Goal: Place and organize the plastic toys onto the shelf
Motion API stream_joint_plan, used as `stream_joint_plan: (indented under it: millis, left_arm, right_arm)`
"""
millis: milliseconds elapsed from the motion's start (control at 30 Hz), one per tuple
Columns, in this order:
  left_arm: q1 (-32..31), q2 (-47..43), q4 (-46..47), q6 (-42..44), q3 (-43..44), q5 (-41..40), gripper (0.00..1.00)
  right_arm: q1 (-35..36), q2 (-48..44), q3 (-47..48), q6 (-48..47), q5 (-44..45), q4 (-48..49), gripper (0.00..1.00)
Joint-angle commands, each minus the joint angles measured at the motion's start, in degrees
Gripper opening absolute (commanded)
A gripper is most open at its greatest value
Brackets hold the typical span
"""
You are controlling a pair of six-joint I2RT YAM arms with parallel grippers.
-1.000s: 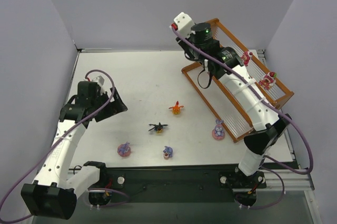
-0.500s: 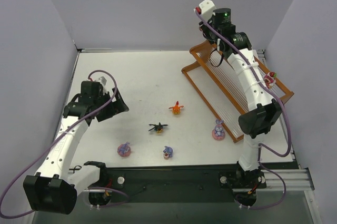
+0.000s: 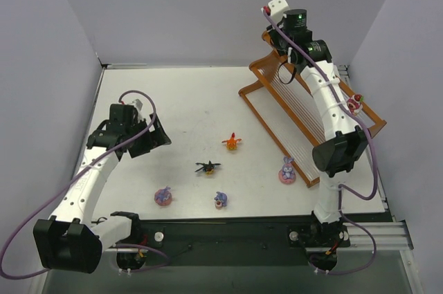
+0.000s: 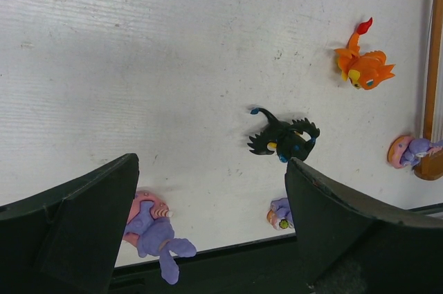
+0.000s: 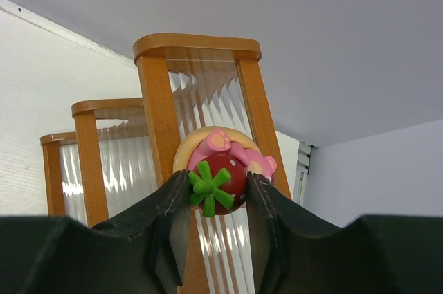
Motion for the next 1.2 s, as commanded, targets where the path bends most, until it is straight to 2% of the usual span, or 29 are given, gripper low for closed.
stream_joint_plan:
  millis: [0, 500, 833, 967, 1167]
  left_arm:
    - [0.02, 0.98, 2.75, -0.10, 0.94, 0.75, 0.97]
    - [0.02, 2.65, 3.10, 0.51, 1.29, 1.27, 0.97]
    - [0.02, 2.13, 2.75, 0.78, 0.76, 1.01, 0.97]
    - [0.10, 1.77, 2.75, 0.69, 0.50, 1.01, 0.97]
    - [0.02, 1.16, 2.66, 0.69, 0.50, 0.92, 0.97]
  right_arm:
    - [-0.49, 0.28, 3.18, 0.82, 2.37, 0.45, 0.02]
    - [-1.28, 0.90, 3.71, 2.31, 3.77, -6.32, 0.11]
    - [-1.28, 0.55, 4.15, 2.84, 1.05, -7.73, 0.33]
    - [-1.28, 0.29, 5.02, 2.84, 0.70, -7.64, 0.46]
    - [-1.02, 0.55, 7.04, 3.19, 0.52, -7.38, 0.53]
